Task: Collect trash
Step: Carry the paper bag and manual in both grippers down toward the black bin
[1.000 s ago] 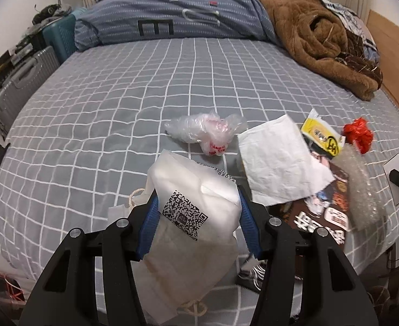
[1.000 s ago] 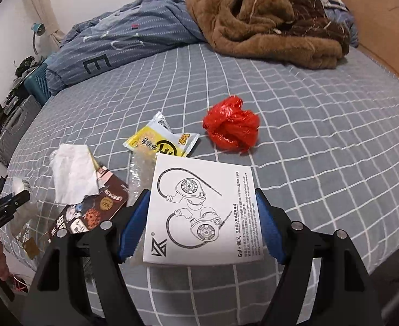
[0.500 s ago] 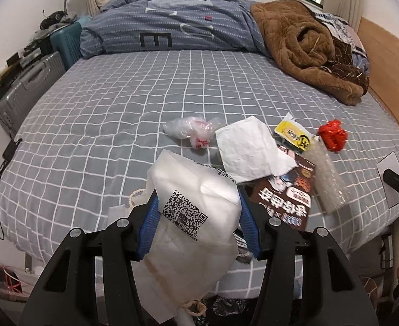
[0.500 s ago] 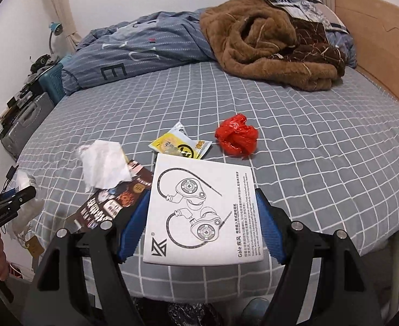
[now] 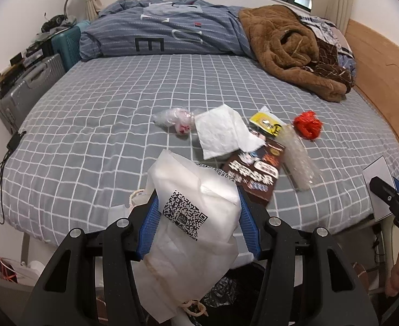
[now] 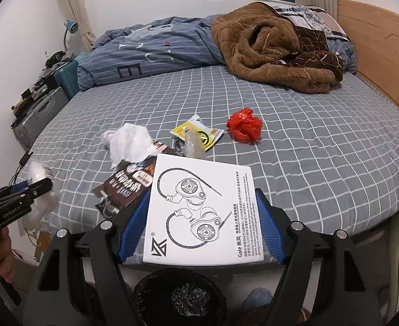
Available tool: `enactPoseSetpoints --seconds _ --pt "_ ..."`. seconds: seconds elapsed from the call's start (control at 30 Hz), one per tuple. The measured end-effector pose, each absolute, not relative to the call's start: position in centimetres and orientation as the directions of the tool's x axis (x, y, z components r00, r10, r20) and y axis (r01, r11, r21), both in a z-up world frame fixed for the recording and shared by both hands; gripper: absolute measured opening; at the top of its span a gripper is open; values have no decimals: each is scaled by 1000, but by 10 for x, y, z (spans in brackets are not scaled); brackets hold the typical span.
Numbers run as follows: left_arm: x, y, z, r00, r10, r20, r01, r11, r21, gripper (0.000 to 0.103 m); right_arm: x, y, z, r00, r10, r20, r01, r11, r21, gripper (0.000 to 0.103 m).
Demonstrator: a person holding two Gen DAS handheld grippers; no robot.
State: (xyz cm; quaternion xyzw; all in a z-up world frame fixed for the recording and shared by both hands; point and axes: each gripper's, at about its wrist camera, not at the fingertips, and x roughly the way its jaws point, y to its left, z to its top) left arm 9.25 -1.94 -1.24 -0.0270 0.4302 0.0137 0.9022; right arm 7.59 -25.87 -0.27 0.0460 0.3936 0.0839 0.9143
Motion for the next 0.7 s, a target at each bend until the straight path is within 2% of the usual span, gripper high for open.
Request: enactPoseSetpoints --seconds 0.7 --pt "1 -45 -49 620 -52 -783 -14 997 -77 52 -12 -240 -31 667 216 -713 -151 976 154 71"
